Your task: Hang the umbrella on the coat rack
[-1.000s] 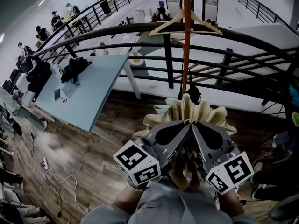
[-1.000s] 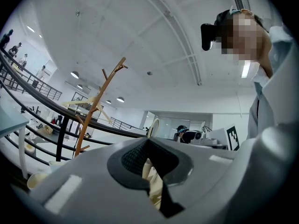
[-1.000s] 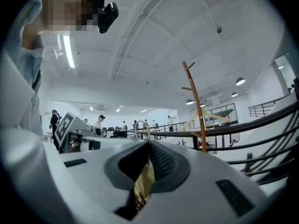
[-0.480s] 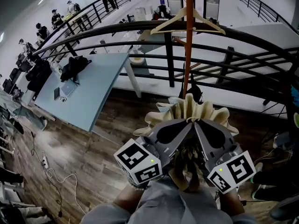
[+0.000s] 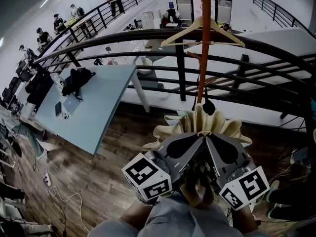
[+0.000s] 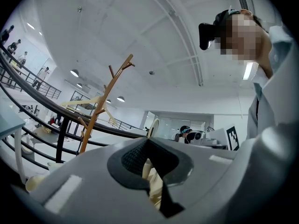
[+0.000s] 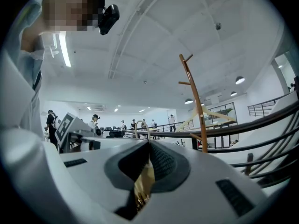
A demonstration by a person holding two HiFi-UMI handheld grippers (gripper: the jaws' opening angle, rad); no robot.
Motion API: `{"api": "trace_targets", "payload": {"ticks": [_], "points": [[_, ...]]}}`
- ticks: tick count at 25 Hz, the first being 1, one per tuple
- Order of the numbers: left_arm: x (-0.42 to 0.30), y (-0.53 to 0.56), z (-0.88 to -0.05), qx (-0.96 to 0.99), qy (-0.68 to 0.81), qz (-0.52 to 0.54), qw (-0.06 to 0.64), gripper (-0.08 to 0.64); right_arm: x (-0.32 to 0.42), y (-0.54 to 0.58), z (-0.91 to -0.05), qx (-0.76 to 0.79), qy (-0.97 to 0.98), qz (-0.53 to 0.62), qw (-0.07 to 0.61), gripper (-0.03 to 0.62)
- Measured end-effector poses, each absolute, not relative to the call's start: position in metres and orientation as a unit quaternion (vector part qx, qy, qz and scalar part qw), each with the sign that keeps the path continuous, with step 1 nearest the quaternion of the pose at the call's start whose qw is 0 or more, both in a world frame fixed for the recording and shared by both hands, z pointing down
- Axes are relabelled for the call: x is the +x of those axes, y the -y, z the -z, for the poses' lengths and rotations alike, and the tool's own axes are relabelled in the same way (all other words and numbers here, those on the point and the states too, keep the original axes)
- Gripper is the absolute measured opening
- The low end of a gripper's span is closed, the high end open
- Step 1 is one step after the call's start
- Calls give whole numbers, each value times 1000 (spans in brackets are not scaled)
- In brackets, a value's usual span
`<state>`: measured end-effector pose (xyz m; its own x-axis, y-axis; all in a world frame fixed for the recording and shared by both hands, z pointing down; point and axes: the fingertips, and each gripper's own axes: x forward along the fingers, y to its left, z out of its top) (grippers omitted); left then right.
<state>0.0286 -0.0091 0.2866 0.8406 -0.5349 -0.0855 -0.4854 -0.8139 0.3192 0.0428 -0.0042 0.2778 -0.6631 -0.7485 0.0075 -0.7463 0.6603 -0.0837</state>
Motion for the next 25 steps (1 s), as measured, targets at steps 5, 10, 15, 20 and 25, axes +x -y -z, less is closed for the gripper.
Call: {"api": "trace_targets", "payload": {"ticks": [5, 10, 15, 20, 25], "points": [[11, 59, -282, 951, 260, 81, 147, 8, 26, 54, -273, -418, -907, 43, 13, 5], [10, 99, -285, 956, 244, 78, 146, 8, 24, 95, -275, -433, -900, 44, 17, 5], [9, 137, -280, 959, 226, 81, 149, 8, 22, 132, -271, -448, -893, 42, 14, 5], [3, 169, -276, 964, 208, 83, 146, 8, 16, 163, -266, -462, -886, 37, 13, 5], [0, 203, -278, 969, 183, 80, 146, 8, 13, 197, -268, -482, -875, 35, 14, 5]]}}
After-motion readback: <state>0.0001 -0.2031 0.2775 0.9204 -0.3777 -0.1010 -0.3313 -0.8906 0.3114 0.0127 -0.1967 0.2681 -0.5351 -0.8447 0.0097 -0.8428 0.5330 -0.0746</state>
